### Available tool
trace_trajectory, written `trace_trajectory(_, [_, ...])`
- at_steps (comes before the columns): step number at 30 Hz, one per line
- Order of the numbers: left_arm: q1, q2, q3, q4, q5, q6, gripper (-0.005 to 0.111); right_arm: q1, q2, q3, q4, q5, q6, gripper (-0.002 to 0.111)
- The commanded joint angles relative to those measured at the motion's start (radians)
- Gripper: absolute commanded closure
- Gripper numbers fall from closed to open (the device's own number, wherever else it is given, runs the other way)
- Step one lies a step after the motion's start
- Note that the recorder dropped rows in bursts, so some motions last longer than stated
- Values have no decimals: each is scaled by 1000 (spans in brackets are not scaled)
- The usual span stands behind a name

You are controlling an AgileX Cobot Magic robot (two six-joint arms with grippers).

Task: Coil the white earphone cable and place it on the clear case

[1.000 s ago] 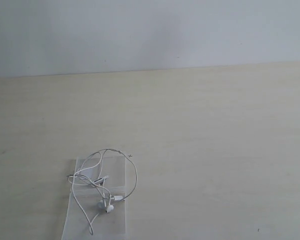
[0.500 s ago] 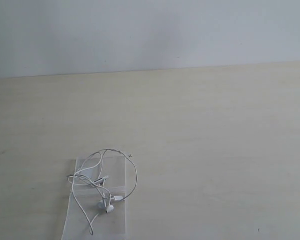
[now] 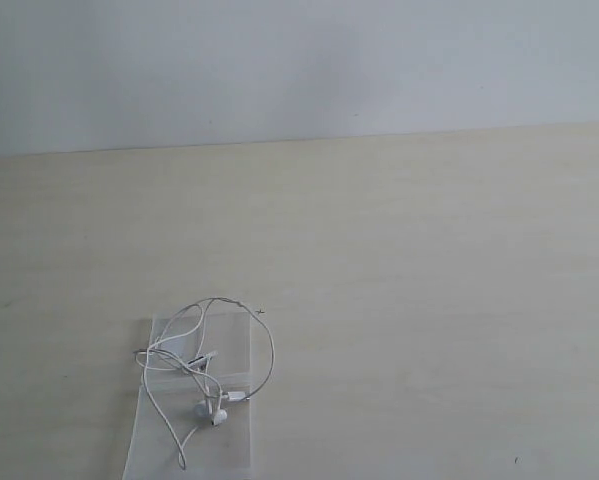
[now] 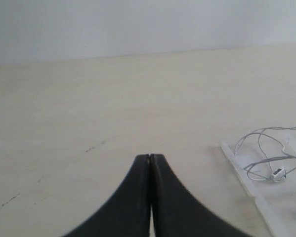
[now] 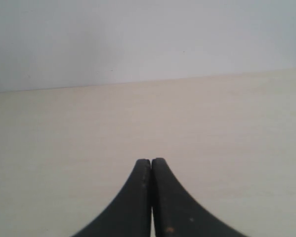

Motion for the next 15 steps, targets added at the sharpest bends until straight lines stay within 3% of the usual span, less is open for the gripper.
trace_trajectory(1, [34, -6, 2, -15, 1, -55, 107, -6, -6, 4, 1, -1, -5, 108])
trace_trajectory(15, [41, -6, 2, -15, 4, -34, 107, -6, -6, 4, 1, -1, -5, 108])
